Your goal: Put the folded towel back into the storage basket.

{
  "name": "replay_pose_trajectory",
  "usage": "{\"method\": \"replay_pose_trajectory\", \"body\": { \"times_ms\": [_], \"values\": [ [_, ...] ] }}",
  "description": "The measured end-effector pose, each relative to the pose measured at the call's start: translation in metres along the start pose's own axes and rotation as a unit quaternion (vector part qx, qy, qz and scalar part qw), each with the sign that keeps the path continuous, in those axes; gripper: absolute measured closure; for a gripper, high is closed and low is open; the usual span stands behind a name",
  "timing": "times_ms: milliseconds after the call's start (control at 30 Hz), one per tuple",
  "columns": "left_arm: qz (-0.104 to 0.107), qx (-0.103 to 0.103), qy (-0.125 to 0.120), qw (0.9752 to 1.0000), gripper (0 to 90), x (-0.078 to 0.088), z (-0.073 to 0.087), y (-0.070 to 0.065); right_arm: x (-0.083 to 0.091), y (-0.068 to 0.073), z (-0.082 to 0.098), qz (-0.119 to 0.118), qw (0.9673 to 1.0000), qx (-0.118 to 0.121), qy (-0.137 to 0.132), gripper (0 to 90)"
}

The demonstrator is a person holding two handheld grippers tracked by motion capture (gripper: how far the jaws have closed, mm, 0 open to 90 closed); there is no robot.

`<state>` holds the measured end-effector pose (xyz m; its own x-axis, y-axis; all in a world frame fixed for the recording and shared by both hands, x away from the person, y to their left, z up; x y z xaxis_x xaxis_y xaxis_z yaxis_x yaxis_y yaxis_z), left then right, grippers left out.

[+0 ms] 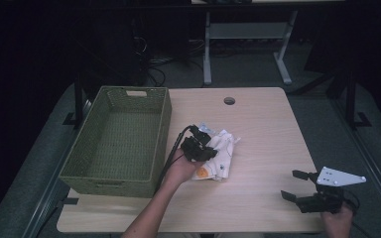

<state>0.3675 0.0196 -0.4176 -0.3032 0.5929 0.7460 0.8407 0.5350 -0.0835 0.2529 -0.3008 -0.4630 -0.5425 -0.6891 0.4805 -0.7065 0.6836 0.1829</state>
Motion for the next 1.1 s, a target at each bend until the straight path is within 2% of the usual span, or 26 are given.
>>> {"method": "replay_pose_trajectory", "body": {
  "times_ms": [33,100,167,267,300,333,367,400,433,500,600,767,833,933,1033,1100],
  "values": [
    [0.000,0.000,0.000,1.0000,83.1,0.000,0.000,0.000,0.000,0.000,0.000,0.000,1.0000,0.000,-0.001,13.5],
    [0.016,0.010,-0.007,0.9998,83.1,0.006,-0.001,0.002,0.001,-0.001,0.000,-0.001,1.0000,0.000,-0.001,13.5],
    [0.033,0.028,-0.022,0.9988,83.0,0.012,-0.002,0.005,0.001,-0.001,0.000,0.000,1.0000,-0.001,-0.001,13.5],
    [0.050,0.033,-0.025,0.9979,83.0,0.021,-0.002,0.008,0.000,-0.001,0.001,0.001,1.0000,-0.002,0.001,13.5],
    [0.062,0.044,-0.031,0.9966,82.9,0.026,-0.002,0.010,-0.001,-0.001,0.001,0.002,1.0000,-0.001,0.002,13.5],
    [0.062,0.044,-0.031,0.9966,82.8,0.026,-0.002,0.010,-0.001,-0.001,0.001,0.002,1.0000,-0.001,0.002,13.5],
    [0.071,0.049,-0.034,0.9957,82.8,0.029,-0.002,0.011,-0.001,-0.001,0.001,0.003,1.0000,0.000,0.003,13.5],
    [0.086,0.057,-0.039,0.9939,82.7,0.035,-0.001,0.013,-0.001,-0.002,0.001,0.005,1.0000,-0.002,0.002,13.5],
    [0.086,0.057,-0.039,0.9939,82.7,0.035,-0.001,0.013,-0.001,-0.002,0.001,0.005,1.0000,-0.002,0.002,13.5],
    [0.094,0.065,-0.046,0.9923,82.8,0.043,0.000,0.018,-0.002,-0.003,0.002,0.008,1.0000,-0.005,0.002,13.5],
    [0.092,0.063,-0.045,0.9927,82.8,0.048,0.001,0.020,-0.003,-0.003,0.002,0.007,1.0000,-0.006,0.002,13.5],
    [0.108,0.072,-0.057,0.9899,82.8,0.064,0.001,0.025,-0.003,-0.004,0.002,0.012,0.9999,-0.009,0.002,13.5],
    [0.108,0.072,-0.058,0.9899,82.8,0.067,0.000,0.027,-0.003,-0.004,0.002,0.013,0.9999,-0.010,0.001,13.5],
    [0.120,0.070,-0.055,0.9888,82.8,0.075,-0.001,0.030,-0.004,-0.005,0.003,0.013,0.9998,-0.012,0.002,13.5],
    [0.134,0.075,-0.061,0.9863,82.7,0.084,-0.002,0.034,-0.006,-0.006,0.004,0.012,0.9998,-0.016,0.007,13.5],
    [0.133,0.076,-0.060,0.9863,82.8,0.089,-0.002,0.038,-0.008,-0.006,0.004,0.014,0.9997,-0.016,0.007,13.5]
  ]
}}
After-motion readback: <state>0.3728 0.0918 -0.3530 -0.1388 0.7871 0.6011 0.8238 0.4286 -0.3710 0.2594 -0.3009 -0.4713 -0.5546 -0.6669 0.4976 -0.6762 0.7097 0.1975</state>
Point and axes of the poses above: each handheld gripper's, and its own axes: x roughly backward along the jaws, z roughly out of its underside, y roughly to its left, the point moved 4 cm from there along -x, roughly forward along the jaws, and after that the axes turned 6 degrees about -x, right-handed, at the moved point
